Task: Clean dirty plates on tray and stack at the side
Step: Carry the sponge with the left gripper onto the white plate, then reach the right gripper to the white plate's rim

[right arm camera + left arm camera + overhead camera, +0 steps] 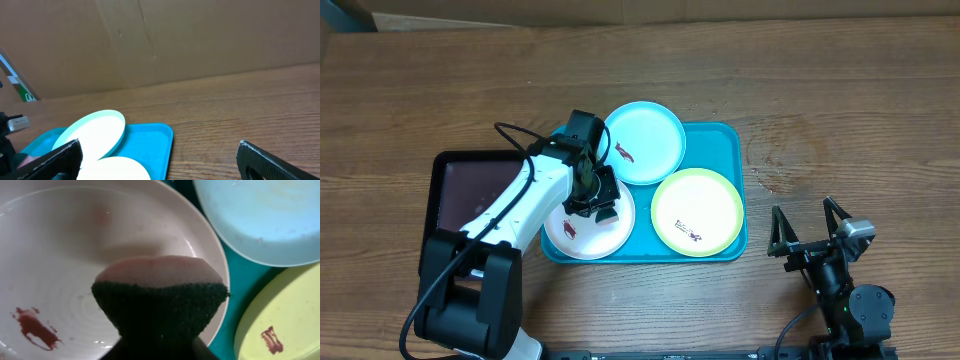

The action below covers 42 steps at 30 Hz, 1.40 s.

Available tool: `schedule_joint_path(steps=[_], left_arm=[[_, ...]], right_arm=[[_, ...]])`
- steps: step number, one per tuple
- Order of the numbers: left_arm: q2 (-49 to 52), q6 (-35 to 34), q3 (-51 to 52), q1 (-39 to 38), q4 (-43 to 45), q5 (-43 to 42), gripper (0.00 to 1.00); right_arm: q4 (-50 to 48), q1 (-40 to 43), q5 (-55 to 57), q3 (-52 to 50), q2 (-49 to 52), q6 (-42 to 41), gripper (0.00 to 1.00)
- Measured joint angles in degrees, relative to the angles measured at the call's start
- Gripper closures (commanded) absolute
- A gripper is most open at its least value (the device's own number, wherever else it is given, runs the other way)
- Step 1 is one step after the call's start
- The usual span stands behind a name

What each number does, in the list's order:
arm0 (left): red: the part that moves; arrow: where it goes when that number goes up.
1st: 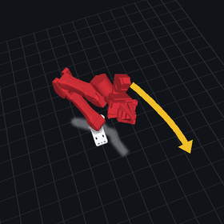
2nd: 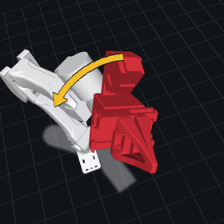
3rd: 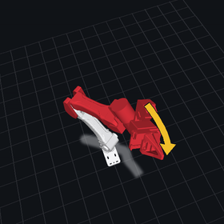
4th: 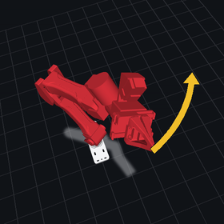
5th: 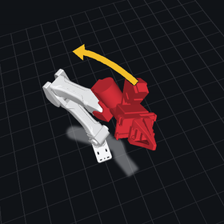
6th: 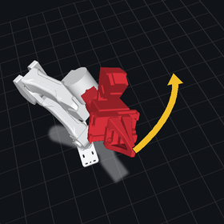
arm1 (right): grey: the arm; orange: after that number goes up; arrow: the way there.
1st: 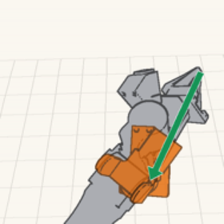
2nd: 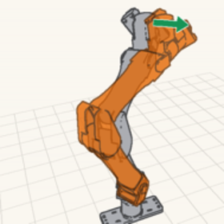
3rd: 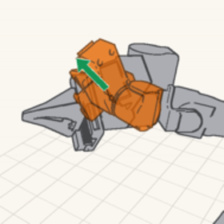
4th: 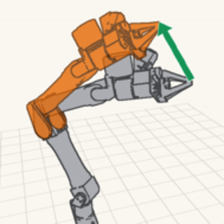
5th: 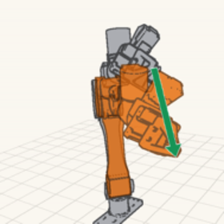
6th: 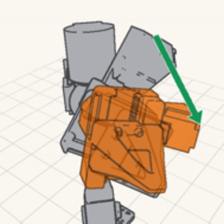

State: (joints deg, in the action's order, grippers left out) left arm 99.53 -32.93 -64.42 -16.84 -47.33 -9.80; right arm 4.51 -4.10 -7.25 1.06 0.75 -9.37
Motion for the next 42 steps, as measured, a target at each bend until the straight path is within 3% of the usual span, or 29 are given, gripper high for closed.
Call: schedule_joint_path(steps=[1,4,9,13,21,22,23,24,28,35,39,42], left_arm=[[0.0,-0.1,0.0,0.0,-0.3,0.3,0.44],[0.0,-1.2,0.0,0.0,-0.2,0.6,0.34],[0.0,-1.4,0.0,0.0,0.3,0.6,0.35],[0.0,-1.0,-3.0,0.1,-4.6,0.6,0.40],[0.0,2.8,-26.7,4.5,-23.0,0.7,0.35],[0.0,3.6,-29.6,5.4,-24.7,0.7,0.27],[0.0,4.7,-32.4,6.4,-26.2,0.7,0.04],[0.0,5.2,-34.3,7.2,-27.0,0.7,0.00],[-0.3,6.4,-36.9,9.5,-29.4,1.2,0.00],[-0.2,6.6,-36.9,9.4,-29.4,1.9,0.00],[-0.2,6.6,-36.9,9.4,-29.3,2.1,0.00],[-0.2,6.6,-36.9,9.4,-29.3,2.2,0.00]], right_arm=[[0.0,0.0,0.0,0.0,0.0,0.0,0.00],[0.0,0.0,0.0,0.0,0.0,0.0,0.00],[0.0,0.0,0.0,0.0,0.0,0.0,0.00],[0.0,0.0,0.0,0.0,0.0,0.0,0.00],[0.0,0.0,0.0,0.0,0.0,0.0,0.00],[0.0,0.0,0.0,0.0,0.0,0.0,0.00],[0.0,0.0,0.0,0.0,0.0,0.0,0.00],[0.0,0.0,0.0,0.0,0.0,0.0,0.00],[-9.1,0.0,-0.8,0.0,0.1,-1.4,0.00],[-16.3,0.0,-9.0,0.0,0.0,-12.2,0.00],[-28.3,0.0,-10.9,0.0,0.1,-19.0,0.00],[-34.7,0.0,-11.5,0.0,0.1,-19.5,0.00]])
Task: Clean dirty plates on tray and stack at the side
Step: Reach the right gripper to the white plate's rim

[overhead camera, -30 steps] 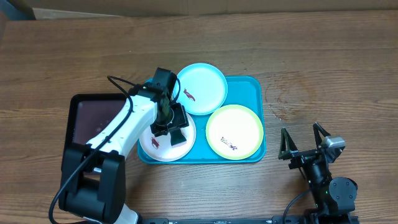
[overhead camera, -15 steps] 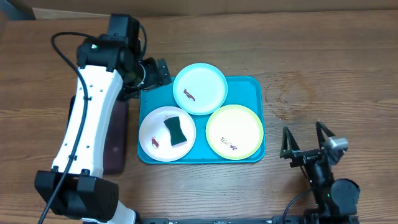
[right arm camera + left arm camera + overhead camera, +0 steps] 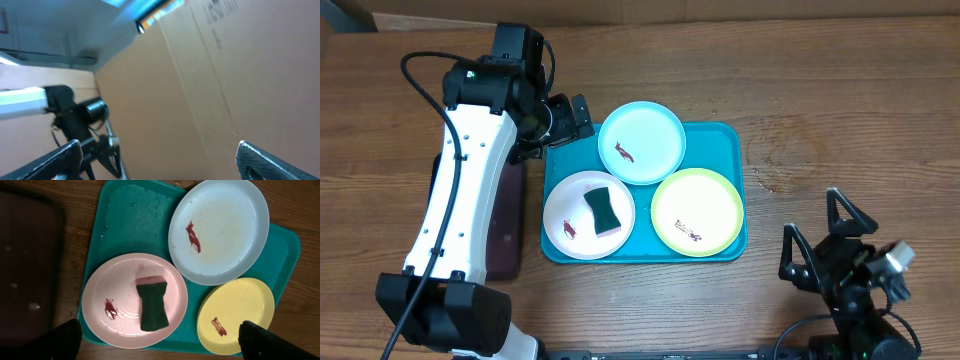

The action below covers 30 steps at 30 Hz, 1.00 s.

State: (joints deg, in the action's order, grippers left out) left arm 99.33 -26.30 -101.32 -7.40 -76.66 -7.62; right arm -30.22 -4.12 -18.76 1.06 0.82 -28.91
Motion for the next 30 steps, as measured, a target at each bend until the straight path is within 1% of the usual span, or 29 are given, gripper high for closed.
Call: schedule_joint_path(steps=[1,3,5,7,8,9,10,11,13,14,15,16,18,20,21,22,23,24,26,30], left_arm=[[0.0,0.0,0.0,0.0,0.0,0.0,0.00],[0.0,0.0,0.0,0.0,0.0,0.1,0.00],[0.0,0.0,0.0,0.0,0.1,0.2,0.00],[0.0,0.0,0.0,0.0,0.6,0.2,0.00],[0.0,0.1,0.0,0.0,1.0,0.2,0.00],[0.0,0.2,0.0,0.0,1.4,0.3,0.00],[0.0,0.2,0.0,0.0,1.6,0.3,0.01],[0.0,0.3,0.0,0.0,1.7,0.4,0.00],[0.0,0.4,0.0,0.0,1.8,0.4,0.00],[0.0,0.4,0.0,0.0,1.8,0.5,0.00],[0.0,0.4,0.0,0.0,1.8,0.5,0.00],[0.0,0.4,0.0,0.0,1.9,0.5,0.00],[0.0,0.4,0.0,0.0,1.6,0.5,0.00],[0.0,0.5,0.0,0.0,1.3,0.6,0.00],[0.0,0.6,0.0,0.0,1.2,0.6,0.00],[0.0,0.6,0.0,0.0,1.1,0.6,0.00],[0.0,0.6,0.0,0.0,0.9,0.6,0.00],[0.0,0.6,0.0,0.0,0.9,0.7,0.00],[0.0,0.6,0.0,0.0,0.9,1.2,0.00],[0.0,0.6,0.0,0.0,0.7,2.1,0.00]], right_arm=[[0.5,0.0,0.0,0.3,0.0,0.1,0.00],[4.8,0.0,-0.1,1.6,0.3,0.3,0.00],[13.7,0.0,-0.3,5.6,1.9,1.7,0.00],[22.5,0.0,-0.6,12.2,6.1,3.8,0.00],[29.3,0.1,-1.0,17.2,9.3,5.5,0.00],[32.8,0.1,-1.3,20.9,11.8,6.5,0.00],[40.1,0.1,-2.0,27.3,16.4,8.5,0.00],[44.3,0.2,-2.5,31.8,20.2,9.9,0.00],[55.6,0.3,-4.5,43.1,29.4,12.6,0.00],[61.0,0.3,-6.6,51.4,37.0,14.0,0.00],[61.8,0.3,-7.6,53.9,39.5,14.4,0.00],[64.6,0.3,-10.4,58.9,44.6,14.8,0.00],[66.2,0.3,-16.6,65.8,52.9,15.4,0.00],[64.9,0.3,-23.6,69.2,59.1,15.7,0.15],[62.9,0.0,-27.1,69.9,61.9,15.7,0.30],[61.3,-0.4,-29.7,70.3,64.5,15.9,0.39],[60.3,-1.2,-31.8,70.6,67.0,16.0,0.43],[59.6,-2.5,-33.1,70.6,70.0,15.8,0.43],[59.3,-5.8,-32.8,70.6,75.0,15.8,0.40],[58.7,-15.6,-23.1,70.6,85.0,14.4,0.36]])
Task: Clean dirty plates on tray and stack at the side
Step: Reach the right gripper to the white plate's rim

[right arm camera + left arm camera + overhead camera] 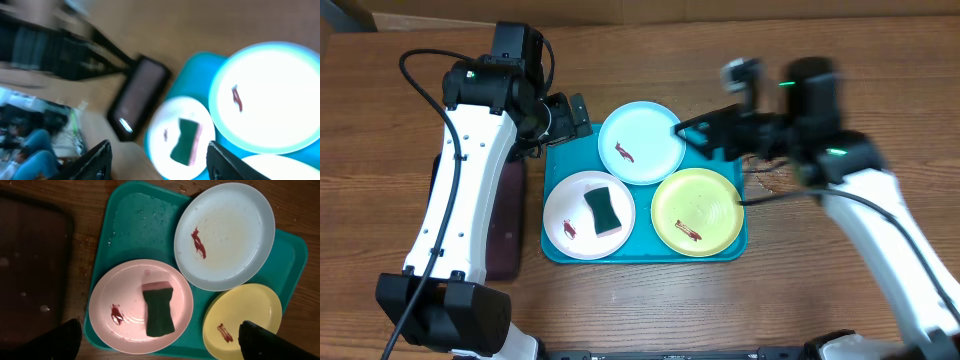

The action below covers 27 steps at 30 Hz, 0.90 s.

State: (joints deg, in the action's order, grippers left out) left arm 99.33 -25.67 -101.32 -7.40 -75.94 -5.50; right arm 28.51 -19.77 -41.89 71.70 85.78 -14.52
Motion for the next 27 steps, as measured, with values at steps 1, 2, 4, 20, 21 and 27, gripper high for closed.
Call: schedule_joint_path(steps=[1,2,4,20,21,27], left_arm=[[0.0,0.0,0.0,0.0,-0.2,0.2,0.00],[0.0,0.0,0.0,0.0,-0.3,0.2,0.00],[0.0,0.0,0.0,0.0,-0.4,0.4,0.00],[0.0,0.0,0.0,0.7,-1.9,1.8,0.00],[0.0,0.0,0.0,0.7,-1.9,1.9,0.01],[0.0,0.0,0.0,0.7,-2.0,2.2,0.01]], right_arm=[[-0.2,-2.1,2.8,0.0,1.9,-0.6,0.35],[-1.1,-5.3,7.6,0.0,4.9,-1.4,0.34],[-2.6,-9.2,13.6,0.0,8.9,-2.2,0.32],[12.0,-13.7,25.6,14.9,27.6,-7.3,0.46],[12.2,-14.0,25.6,14.9,27.6,-7.5,0.47],[13.2,-16.9,25.6,14.9,29.6,-7.6,0.46]])
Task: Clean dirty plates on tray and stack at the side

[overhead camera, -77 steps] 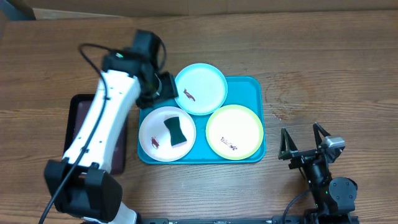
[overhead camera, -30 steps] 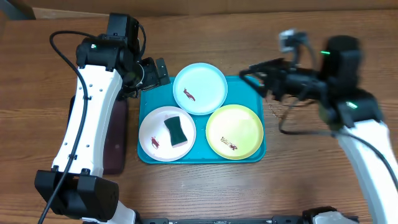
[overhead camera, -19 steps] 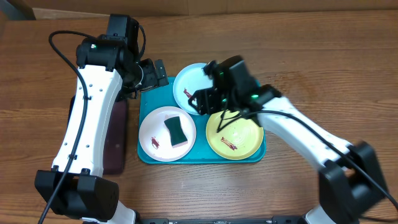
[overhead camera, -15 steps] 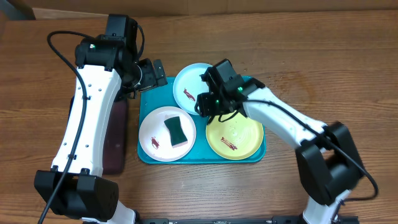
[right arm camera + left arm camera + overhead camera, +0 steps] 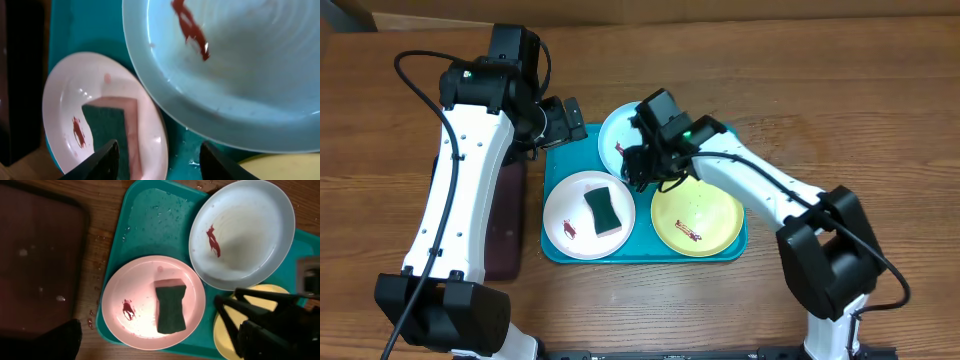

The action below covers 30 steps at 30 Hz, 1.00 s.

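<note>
A teal tray [image 5: 730, 135] holds three stained plates: a pink plate [image 5: 570, 235], a blue plate [image 5: 645, 125] and a yellow plate [image 5: 705, 215]. A green sponge with a pink edge [image 5: 601, 211] lies on the pink plate [image 5: 135, 315], seen as the sponge [image 5: 170, 305] in the left wrist view. My left gripper [image 5: 555, 122] hangs open, high above the tray's back left corner. My right gripper [image 5: 640, 170] is open and low over the gap between the pink plate [image 5: 65, 100] and the blue plate [image 5: 240, 75], next to the sponge [image 5: 107, 130].
A dark tray [image 5: 505, 225] lies on the wooden table [image 5: 840, 90] left of the teal one. Water drops wet the teal tray's bare back left corner [image 5: 150, 215]. A cardboard wall runs along the table's far edge.
My right gripper was high over the tray's back right part; now it is low between the pink and blue plates, beside the sponge. The left arm has barely moved.
At first my left gripper held the sponge on the pink plate while the right arm rested at the table's front right. Then the sponge lay loose on that plate with my left gripper open above the tray's back left. The right arm has since come over the tray.
</note>
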Available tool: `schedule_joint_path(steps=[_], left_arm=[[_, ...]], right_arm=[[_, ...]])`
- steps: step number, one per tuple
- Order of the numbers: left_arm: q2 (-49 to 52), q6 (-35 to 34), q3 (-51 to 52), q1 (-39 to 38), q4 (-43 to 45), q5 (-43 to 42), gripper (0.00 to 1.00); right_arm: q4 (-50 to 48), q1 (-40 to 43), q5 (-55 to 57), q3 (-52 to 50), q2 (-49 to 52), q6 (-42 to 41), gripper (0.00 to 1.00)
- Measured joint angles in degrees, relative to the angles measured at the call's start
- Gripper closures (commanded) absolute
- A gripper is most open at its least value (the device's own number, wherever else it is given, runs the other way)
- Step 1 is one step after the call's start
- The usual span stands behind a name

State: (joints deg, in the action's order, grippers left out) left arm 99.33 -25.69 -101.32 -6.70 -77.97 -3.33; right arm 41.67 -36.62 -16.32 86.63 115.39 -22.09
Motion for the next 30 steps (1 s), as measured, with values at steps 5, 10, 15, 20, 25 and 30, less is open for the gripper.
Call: schedule_joint_path(steps=[5,10,15,20,25,30], left_arm=[[0.0,0.0,0.0,0.0,0.0,0.2,0.00],[0.0,0.0,0.0,0.0,-0.2,0.2,0.00],[0.0,0.0,0.0,0.0,-0.5,0.2,0.00],[0.0,0.0,0.0,0.0,-0.7,0.2,0.00],[0.0,0.0,0.0,0.0,-1.0,0.2,0.00],[0.0,0.0,0.0,0.0,-1.4,0.2,0.00]], right_arm=[[2.7,-1.9,0.0,0.0,0.7,-0.2,0.48],[2.7,-2.1,0.5,0.0,0.7,-0.4,0.55],[1.5,-2.1,0.7,-0.5,1.2,-0.4,0.56],[0.3,-2.1,0.7,-0.5,3.6,-0.4,0.56],[0.3,-2.1,0.7,-0.9,4.8,-0.4,0.57],[-0.1,-2.1,0.7,-0.9,5.2,-0.4,0.63]])
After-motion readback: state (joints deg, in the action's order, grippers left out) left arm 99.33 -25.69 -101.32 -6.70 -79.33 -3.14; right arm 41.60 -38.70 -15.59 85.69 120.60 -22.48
